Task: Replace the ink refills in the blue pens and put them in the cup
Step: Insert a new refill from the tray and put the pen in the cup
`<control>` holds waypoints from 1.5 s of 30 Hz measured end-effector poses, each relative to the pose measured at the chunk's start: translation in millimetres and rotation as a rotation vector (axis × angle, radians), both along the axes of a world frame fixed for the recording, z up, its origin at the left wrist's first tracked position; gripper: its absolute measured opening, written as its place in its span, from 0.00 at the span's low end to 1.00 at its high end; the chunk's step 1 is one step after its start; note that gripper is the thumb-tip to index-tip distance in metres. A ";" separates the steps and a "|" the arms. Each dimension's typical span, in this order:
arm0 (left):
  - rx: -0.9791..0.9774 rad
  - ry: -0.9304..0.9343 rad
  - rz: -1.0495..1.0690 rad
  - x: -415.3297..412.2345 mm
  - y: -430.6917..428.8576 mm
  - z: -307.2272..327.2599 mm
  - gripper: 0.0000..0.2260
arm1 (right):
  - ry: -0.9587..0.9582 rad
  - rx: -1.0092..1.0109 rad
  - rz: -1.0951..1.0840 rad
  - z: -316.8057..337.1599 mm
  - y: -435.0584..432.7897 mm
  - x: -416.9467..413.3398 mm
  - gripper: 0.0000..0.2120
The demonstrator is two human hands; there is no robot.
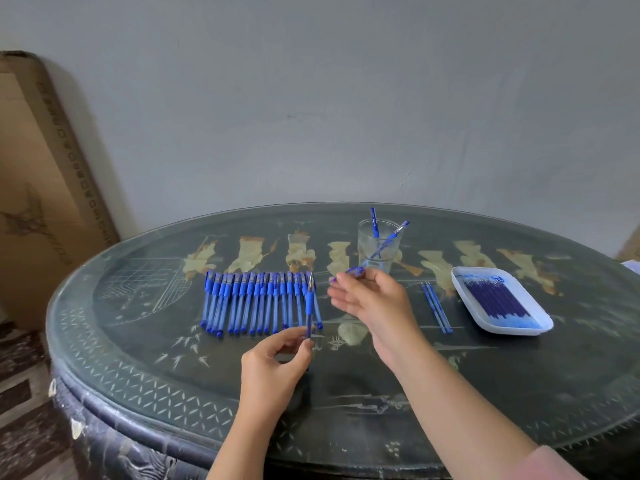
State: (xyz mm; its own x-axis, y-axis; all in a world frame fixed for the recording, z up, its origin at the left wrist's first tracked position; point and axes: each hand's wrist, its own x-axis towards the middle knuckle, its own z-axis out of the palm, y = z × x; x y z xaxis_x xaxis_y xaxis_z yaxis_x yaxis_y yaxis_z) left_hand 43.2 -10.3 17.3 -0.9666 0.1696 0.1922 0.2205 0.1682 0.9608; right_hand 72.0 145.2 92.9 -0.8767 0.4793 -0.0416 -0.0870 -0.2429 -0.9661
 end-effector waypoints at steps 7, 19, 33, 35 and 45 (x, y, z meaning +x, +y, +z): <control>-0.043 0.039 -0.033 -0.1 -0.1 -2.0 0.08 | -0.024 0.131 0.028 24.4 -12.8 -15.7 0.12; -0.060 0.076 -0.041 0.6 -0.8 -1.1 0.09 | -0.182 0.406 0.162 12.1 -12.9 -15.5 0.07; -0.133 0.158 -0.028 3.5 -2.9 0.3 0.08 | -0.218 0.532 0.161 10.4 -20.7 -12.4 0.07; -0.128 0.161 -0.021 3.3 -1.9 -0.3 0.08 | -0.216 0.545 0.142 4.4 -20.8 -11.7 0.06; 0.102 -0.002 0.047 -0.4 1.0 2.0 0.07 | -0.020 0.673 -0.109 16.6 6.2 -11.8 0.05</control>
